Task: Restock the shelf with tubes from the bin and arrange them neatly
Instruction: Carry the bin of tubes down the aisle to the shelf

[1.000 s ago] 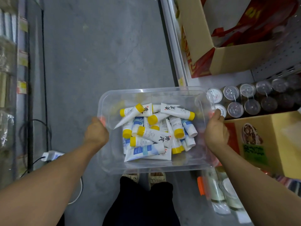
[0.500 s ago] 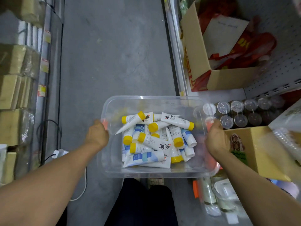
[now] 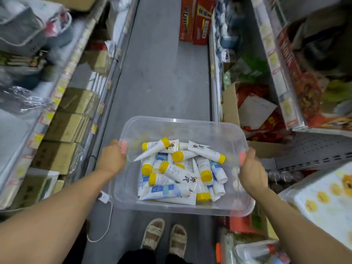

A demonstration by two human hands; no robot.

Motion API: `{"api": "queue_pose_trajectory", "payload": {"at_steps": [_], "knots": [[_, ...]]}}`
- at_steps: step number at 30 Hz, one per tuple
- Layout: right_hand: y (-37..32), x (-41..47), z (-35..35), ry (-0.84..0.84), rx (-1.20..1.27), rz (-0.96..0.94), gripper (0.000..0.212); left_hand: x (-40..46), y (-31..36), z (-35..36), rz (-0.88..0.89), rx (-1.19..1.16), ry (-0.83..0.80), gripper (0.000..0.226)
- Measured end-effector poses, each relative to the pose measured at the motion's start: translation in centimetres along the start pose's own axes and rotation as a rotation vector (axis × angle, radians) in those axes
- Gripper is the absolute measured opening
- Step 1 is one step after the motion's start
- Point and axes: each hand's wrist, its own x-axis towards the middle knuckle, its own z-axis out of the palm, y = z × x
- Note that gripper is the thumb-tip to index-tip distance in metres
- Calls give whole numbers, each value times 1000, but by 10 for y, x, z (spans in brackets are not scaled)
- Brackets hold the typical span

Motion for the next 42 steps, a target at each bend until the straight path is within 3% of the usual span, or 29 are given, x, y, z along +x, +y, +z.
{"api": "queue_pose_trajectory", "payload": {"at_steps": [4,12,21,27,34,42], "knots": [[-31,10,-40,67,16,-54,40,3,5,-51,-2,-12,106,35],[-102,45,-84,185,96,-121,24,45,4,-128,85,-110,254,32],[-214,107,-106,140,114,-71,51,172,-20,-196,65,-136,206,20],[-283,158,-121,183,189,-30,35,256,-13,-248,103,-122,208,19],[-337,250,-151,250,189,-56,33,359,20,-286,124,-141,233,18],[-385,411,-190,187,228,-113,31,486,93,-306,42,-167,222,20]]}}
